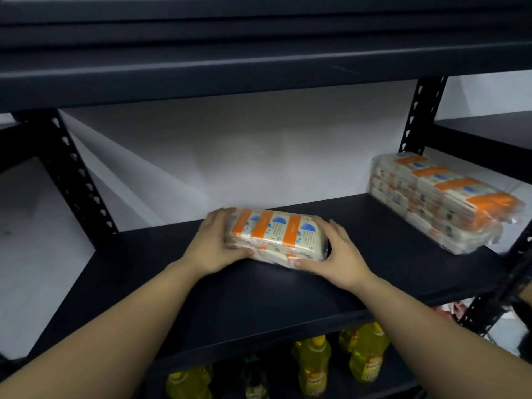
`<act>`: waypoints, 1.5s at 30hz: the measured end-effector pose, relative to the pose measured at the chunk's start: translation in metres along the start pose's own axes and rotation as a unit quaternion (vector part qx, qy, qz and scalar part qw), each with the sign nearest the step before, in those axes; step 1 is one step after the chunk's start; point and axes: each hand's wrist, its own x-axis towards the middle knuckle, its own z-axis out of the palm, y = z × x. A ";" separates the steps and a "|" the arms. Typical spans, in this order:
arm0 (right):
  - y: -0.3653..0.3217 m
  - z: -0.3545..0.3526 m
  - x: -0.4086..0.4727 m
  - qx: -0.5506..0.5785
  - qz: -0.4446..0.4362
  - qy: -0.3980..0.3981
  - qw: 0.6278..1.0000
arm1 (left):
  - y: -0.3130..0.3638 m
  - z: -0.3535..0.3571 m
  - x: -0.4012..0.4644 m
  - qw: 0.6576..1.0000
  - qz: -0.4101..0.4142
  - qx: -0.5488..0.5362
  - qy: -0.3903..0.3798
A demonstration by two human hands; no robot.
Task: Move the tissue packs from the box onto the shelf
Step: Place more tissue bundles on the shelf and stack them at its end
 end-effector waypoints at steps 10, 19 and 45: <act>0.001 -0.030 -0.008 -0.005 -0.004 -0.005 1.000 | 0.008 0.027 -0.002 0.992 -0.072 -0.099 0.025; 0.021 -0.124 -0.044 -0.088 -0.021 0.114 0.989 | 0.094 0.087 0.027 0.978 -0.041 -0.205 -0.026; 0.047 -0.252 0.008 -0.208 0.117 0.341 0.909 | 0.158 0.179 0.062 0.982 0.011 0.128 -0.142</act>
